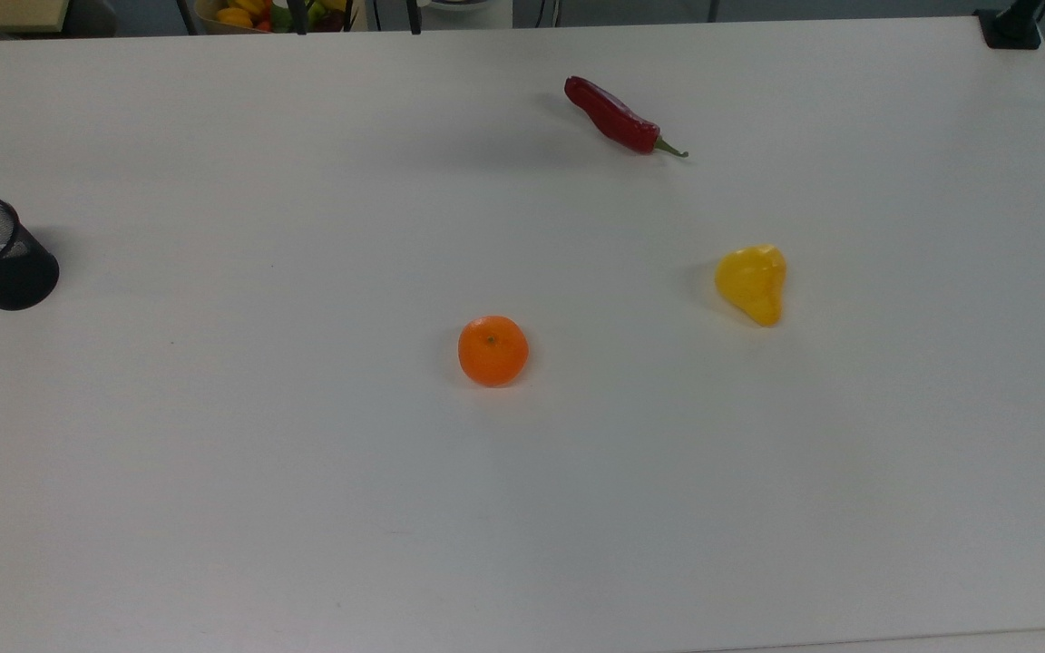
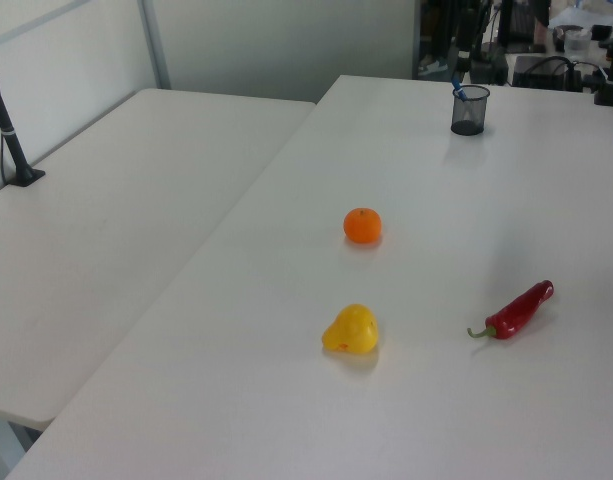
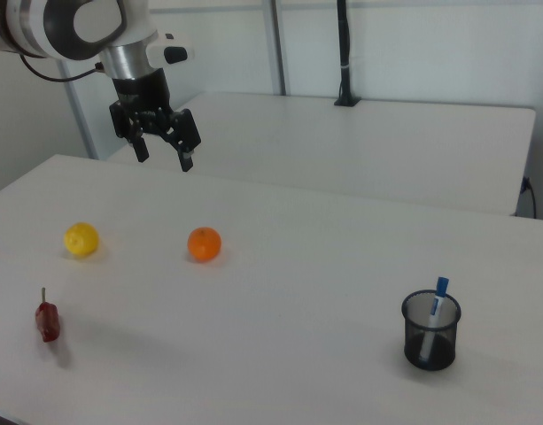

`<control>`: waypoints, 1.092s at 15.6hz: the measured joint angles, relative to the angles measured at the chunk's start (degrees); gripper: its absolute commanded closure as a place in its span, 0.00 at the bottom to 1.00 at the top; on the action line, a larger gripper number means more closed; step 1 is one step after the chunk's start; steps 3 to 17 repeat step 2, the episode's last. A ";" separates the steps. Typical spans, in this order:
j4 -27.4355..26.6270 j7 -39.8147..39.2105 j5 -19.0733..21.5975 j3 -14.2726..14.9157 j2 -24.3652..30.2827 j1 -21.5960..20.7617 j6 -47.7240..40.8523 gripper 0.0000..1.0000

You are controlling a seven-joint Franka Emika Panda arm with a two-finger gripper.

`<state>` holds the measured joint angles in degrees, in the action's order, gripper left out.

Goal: Place marker

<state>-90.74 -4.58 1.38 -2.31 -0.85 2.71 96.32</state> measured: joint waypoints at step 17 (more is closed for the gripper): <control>-0.20 -0.82 0.00 0.03 0.00 -0.08 0.00 0.00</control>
